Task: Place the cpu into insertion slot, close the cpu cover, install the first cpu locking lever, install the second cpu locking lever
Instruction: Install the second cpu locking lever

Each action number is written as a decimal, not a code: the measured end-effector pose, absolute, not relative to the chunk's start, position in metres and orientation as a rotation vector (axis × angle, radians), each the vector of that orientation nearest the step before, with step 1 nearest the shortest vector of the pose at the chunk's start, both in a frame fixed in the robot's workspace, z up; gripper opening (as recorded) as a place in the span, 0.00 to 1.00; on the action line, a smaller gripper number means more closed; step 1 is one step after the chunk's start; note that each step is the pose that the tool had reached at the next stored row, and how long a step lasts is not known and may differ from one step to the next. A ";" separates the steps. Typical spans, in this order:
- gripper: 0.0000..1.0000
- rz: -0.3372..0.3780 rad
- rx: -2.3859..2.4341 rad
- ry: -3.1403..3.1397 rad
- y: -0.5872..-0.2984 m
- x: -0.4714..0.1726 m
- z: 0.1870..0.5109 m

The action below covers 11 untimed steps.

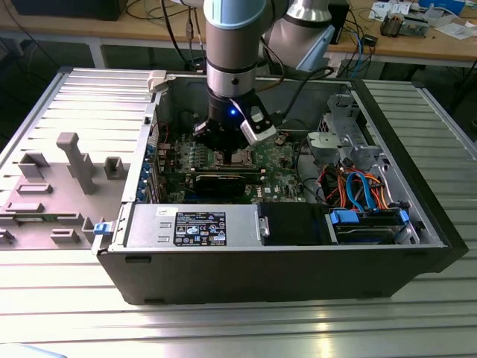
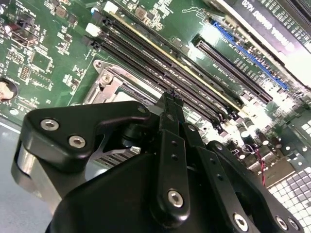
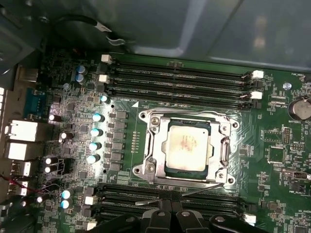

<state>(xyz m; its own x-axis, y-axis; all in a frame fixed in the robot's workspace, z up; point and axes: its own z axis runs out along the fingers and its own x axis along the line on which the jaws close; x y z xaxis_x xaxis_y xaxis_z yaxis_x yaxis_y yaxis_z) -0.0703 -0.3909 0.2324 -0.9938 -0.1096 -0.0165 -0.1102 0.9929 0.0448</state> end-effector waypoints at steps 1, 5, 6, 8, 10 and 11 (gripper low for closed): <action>0.11 0.071 -0.175 3.122 -0.391 -0.071 0.232; 0.11 0.072 -0.205 3.120 -0.391 -0.075 0.232; 0.11 0.072 -0.212 3.120 -0.391 -0.076 0.232; 0.11 0.072 -0.221 3.120 -0.392 -0.078 0.232; 0.11 0.072 -0.230 3.119 -0.392 -0.081 0.232; 0.11 0.072 -0.237 3.119 -0.392 -0.082 0.232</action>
<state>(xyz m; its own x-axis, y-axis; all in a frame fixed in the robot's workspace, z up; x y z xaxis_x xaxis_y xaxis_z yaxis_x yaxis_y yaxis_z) -0.0819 -0.3916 0.2318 -0.9885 -0.1504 -0.0163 -0.1510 0.9875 0.0449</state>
